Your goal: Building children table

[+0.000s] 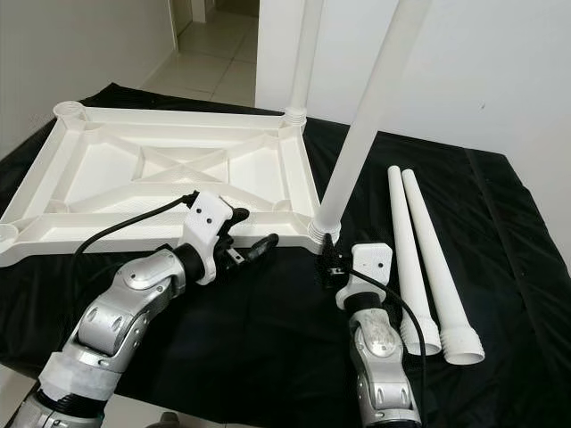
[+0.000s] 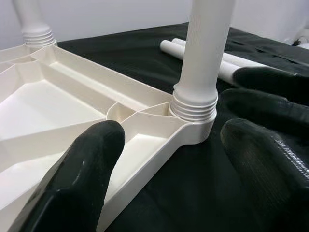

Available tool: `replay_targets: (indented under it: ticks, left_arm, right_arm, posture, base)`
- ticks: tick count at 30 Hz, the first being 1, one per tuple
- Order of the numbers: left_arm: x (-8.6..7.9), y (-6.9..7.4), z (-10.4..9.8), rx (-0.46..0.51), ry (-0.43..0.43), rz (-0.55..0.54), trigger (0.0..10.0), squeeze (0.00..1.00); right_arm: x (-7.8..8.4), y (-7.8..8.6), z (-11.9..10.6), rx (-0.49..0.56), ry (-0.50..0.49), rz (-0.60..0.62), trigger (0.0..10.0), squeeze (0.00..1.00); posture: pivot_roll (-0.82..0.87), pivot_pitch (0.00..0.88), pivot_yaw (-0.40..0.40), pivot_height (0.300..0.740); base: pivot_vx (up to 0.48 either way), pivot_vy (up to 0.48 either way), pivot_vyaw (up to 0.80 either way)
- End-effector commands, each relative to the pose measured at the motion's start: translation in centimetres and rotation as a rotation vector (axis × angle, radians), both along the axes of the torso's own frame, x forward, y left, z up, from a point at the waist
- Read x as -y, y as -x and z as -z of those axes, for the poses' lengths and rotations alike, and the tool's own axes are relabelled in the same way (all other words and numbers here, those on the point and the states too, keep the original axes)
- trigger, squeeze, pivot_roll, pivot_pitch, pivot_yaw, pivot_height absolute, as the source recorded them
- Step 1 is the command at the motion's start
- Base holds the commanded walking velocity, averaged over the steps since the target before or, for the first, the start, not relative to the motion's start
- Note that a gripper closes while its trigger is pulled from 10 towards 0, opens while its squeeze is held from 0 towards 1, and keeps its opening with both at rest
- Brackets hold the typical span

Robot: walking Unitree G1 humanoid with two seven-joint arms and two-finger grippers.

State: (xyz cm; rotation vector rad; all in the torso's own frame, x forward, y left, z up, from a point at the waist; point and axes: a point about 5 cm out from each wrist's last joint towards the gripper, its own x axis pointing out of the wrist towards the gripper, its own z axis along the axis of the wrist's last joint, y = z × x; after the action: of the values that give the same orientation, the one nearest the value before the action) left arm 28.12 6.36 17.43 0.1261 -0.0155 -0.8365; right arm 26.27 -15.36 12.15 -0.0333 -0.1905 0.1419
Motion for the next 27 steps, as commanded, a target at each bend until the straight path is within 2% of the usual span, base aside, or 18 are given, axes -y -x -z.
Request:
replay_targets:
  ticks: [1, 2, 3, 4, 6, 9, 10, 11, 14, 18, 27]
  left_arm:
    - [0.0, -0.2, -0.1, 0.006, 0.007, -0.020, 10.0, 0.00]
    - [0.0, -0.2, -0.2, 0.007, 0.010, -0.022, 10.0, 0.00]
    - [0.0, -0.2, -0.2, 0.007, 0.013, -0.023, 10.0, 0.00]
    - [0.0, -0.2, -0.2, 0.007, 0.013, -0.023, 10.0, 0.00]
    - [0.0, -0.2, -0.2, 0.006, 0.017, -0.026, 10.0, 0.00]
    - [0.0, -0.2, -0.2, 0.005, 0.019, -0.026, 10.0, 0.00]
    - [0.1, -0.2, -0.2, 0.005, 0.021, -0.027, 10.0, 0.00]
    - [0.1, -0.2, -0.2, 0.005, 0.021, -0.027, 10.0, 0.00]
    - [0.1, -0.3, -0.2, 0.006, 0.021, -0.024, 10.0, 0.00]
    - [0.2, -0.3, -0.1, 0.008, 0.016, -0.019, 10.0, 0.00]
    - [0.2, -0.2, 0.5, 0.000, -0.018, -0.015, 10.0, 0.00]
  right_arm:
    - [-0.1, 0.0, -0.2, -0.003, -0.015, -0.024, 0.0, 0.00]
    - [-0.4, 0.0, -0.3, -0.012, -0.028, -0.062, 4.6, 0.00]
    - [-0.7, -0.1, -0.4, -0.018, -0.038, -0.088, 10.0, 0.00]
    - [-0.7, -0.1, -0.4, -0.018, -0.038, -0.088, 10.0, 0.00]
    - [-1.2, -0.3, -1.0, -0.016, -0.065, -0.166, 10.0, 0.00]
    - [-1.3, -0.4, -1.2, -0.013, -0.070, -0.187, 10.0, 0.00]
    - [-1.0, -1.1, -1.6, -0.003, -0.068, -0.188, 10.0, 0.00]
    - [-1.0, -1.1, -1.6, -0.003, -0.068, -0.188, 10.0, 0.00]
    - [-0.4, -2.0, -1.9, 0.005, -0.057, -0.167, 10.0, 0.00]
    - [1.4, -3.7, -2.5, 0.013, -0.046, -0.091, 10.0, 0.00]
    - [2.7, -4.5, -2.9, 0.014, -0.055, -0.046, 10.0, 0.00]
  posture:
    - [0.15, 0.046, -0.075, 0.740]
    - [0.15, 0.044, -0.079, 0.740]
    - [0.15, 0.044, -0.079, 0.740]
    - [0.15, 0.044, -0.079, 0.740]
    - [0.15, 0.040, -0.083, 0.740]
    - [0.15, 0.040, -0.083, 0.740]
    - [0.15, 0.036, -0.085, 0.740]
    - [0.15, 0.036, -0.085, 0.740]
    - [0.15, 0.030, -0.085, 0.740]
    - [0.16, 0.019, -0.086, 0.740]
    - [0.16, 0.014, -0.079, 0.740]
  base:
    - [0.000, 0.000, 0.00]
    - [0.000, 0.000, 0.00]
    - [0.000, 0.000, 0.00]
    - [0.000, 0.000, 0.00]
    - [0.000, 0.000, 0.00]
    - [0.000, 0.000, 0.00]
    - [0.000, 0.000, 0.00]
    - [0.000, 0.000, 0.00]
    - [0.000, 0.000, 0.00]
    - [0.000, 0.000, 0.00]
    - [0.000, 0.000, 0.00]
